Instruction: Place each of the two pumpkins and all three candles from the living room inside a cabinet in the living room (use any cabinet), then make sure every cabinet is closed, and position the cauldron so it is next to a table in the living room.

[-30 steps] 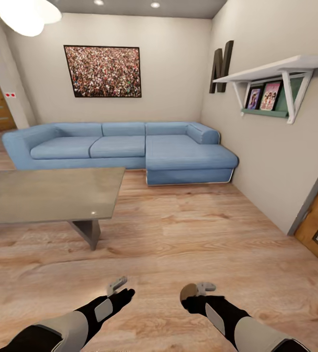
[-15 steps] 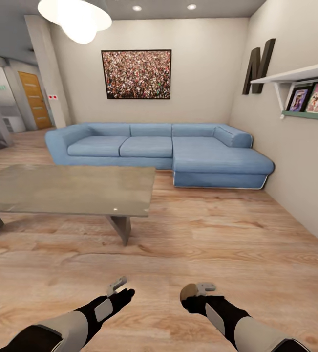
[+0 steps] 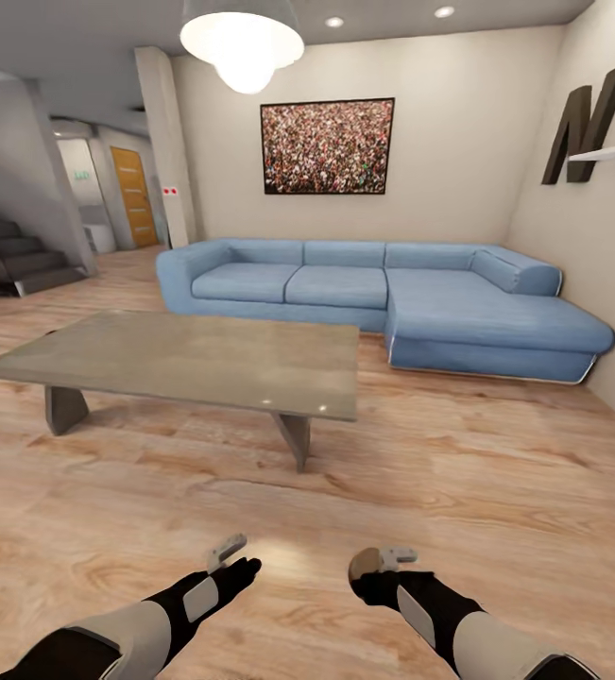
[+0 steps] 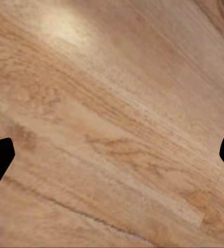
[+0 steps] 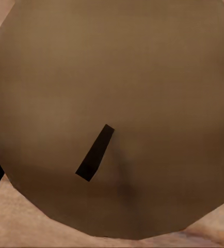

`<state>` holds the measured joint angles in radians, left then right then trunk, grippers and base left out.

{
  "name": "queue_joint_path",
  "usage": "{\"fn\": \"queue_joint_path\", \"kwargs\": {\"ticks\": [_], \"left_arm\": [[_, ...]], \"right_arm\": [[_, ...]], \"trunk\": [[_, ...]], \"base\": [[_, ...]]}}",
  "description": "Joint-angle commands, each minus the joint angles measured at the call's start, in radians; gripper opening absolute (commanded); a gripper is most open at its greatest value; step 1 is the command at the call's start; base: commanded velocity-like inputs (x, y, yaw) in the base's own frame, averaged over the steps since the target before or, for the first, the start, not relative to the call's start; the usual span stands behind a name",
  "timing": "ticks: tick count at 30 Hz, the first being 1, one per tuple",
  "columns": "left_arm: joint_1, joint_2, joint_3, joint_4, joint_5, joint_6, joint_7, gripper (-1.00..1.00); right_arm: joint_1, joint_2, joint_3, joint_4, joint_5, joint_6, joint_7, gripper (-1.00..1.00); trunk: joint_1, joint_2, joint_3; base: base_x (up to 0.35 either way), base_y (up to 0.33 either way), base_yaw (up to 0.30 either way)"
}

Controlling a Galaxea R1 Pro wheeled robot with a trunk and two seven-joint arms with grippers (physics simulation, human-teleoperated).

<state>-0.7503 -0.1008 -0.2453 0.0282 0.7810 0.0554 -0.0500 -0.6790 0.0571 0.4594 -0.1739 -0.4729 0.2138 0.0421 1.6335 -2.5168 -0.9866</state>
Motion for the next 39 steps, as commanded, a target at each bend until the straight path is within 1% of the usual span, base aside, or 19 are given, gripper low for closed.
{"fn": "queue_joint_path", "kwargs": {"ticks": [1,8,16,30,34,39], "left_arm": [[-0.001,0.0,-0.008,0.003,0.011,0.001,-0.005,1.0],[-0.001,0.0,-0.008,0.003,0.011,0.001,-0.005,1.0],[-0.001,-0.008,-0.008,0.003,0.011,0.001,-0.005,1.0],[-0.001,-0.01,-0.008,0.004,0.011,0.001,-0.005,1.0],[-0.001,-0.01,-0.008,0.004,0.011,0.001,-0.005,1.0],[-0.001,-0.01,-0.008,0.004,0.011,0.0,-0.005,1.0]], "right_arm": [[-0.001,0.0,0.003,-0.001,-0.002,0.004,0.001,-1.0],[-0.001,0.0,0.003,-0.001,-0.002,0.004,0.001,-1.0],[-0.001,0.0,0.004,-0.001,-0.001,0.004,0.001,-1.0],[-0.001,0.0,0.004,-0.001,-0.001,0.004,0.001,-1.0],[-0.001,0.0,0.004,-0.001,-0.001,0.004,0.001,-1.0],[-0.001,0.0,0.004,-0.001,-0.002,0.004,0.001,-1.0]], "trunk": [[0.0,0.0,0.0],[0.0,0.0,0.003],[0.0,0.0,0.006],[0.0,0.0,-0.002],[0.0,0.0,-0.003],[0.0,0.0,-0.003]], "base": [[0.0,0.289,0.266],[0.0,0.289,0.266],[0.0,0.289,0.275],[0.0,0.289,0.286],[0.0,0.289,0.149],[0.0,0.29,0.019]]}}
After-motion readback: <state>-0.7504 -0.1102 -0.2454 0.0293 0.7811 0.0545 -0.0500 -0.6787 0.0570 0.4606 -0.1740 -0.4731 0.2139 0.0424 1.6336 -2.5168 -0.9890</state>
